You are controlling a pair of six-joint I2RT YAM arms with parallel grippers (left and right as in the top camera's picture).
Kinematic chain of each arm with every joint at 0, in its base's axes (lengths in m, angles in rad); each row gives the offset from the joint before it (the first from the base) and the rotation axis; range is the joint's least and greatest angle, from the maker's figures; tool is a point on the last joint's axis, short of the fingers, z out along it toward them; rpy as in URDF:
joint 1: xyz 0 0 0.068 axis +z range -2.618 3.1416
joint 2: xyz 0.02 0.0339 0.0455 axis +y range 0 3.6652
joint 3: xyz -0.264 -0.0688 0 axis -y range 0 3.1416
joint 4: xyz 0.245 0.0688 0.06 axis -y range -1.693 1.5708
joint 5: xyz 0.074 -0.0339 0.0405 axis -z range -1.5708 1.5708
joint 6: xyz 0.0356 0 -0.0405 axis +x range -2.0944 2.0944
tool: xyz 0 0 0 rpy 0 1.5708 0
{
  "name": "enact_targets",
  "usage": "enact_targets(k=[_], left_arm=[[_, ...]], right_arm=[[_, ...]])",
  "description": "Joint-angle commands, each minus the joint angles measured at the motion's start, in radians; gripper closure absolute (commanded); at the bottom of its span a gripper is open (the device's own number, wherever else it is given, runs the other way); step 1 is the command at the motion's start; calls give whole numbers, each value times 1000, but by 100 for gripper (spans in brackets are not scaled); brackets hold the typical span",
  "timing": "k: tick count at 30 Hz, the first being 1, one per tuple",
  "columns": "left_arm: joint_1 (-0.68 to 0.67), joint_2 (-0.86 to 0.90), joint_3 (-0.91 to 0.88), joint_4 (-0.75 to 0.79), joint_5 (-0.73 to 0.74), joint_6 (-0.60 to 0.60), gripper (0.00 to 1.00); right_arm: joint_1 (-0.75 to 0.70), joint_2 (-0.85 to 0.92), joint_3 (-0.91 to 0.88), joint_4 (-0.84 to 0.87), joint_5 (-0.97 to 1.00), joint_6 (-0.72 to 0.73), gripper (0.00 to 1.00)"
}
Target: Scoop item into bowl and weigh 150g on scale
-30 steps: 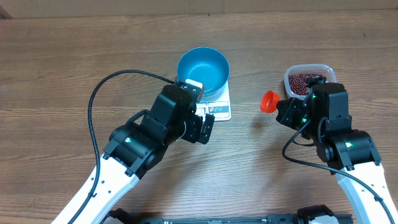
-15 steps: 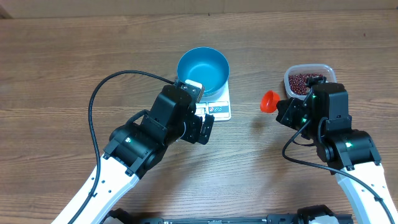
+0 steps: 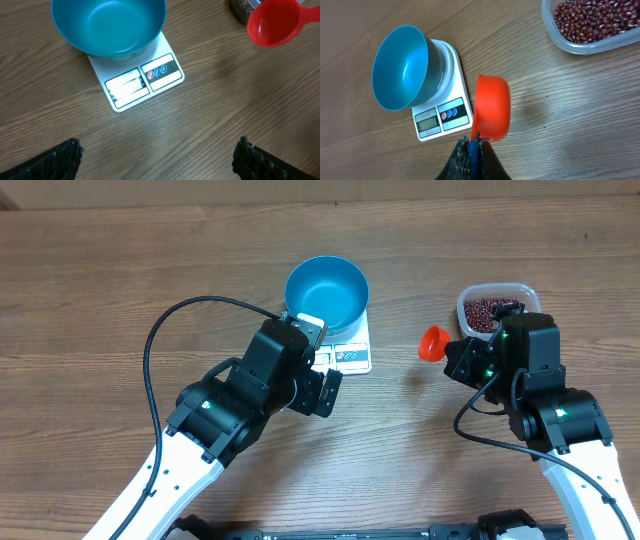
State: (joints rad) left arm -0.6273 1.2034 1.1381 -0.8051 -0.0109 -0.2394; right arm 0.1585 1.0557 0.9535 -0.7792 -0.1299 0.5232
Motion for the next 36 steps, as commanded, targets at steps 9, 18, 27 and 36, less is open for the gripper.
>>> enact_targets(k=[9, 18, 27, 36], left_arm=[[84, -5, -151, 99, 129, 33, 1], [98, -34, -154, 148, 90, 37, 1], [98, -33, -154, 134, 82, 33, 1], [98, -30, -154, 120, 82, 34, 1]], right_arm=[[-3, -5, 29, -5, 10, 3, 96], [-3, -5, 29, -4, 23, 3, 96], [-3, -5, 29, -4, 25, 3, 96], [-3, -5, 29, -4, 25, 3, 96]])
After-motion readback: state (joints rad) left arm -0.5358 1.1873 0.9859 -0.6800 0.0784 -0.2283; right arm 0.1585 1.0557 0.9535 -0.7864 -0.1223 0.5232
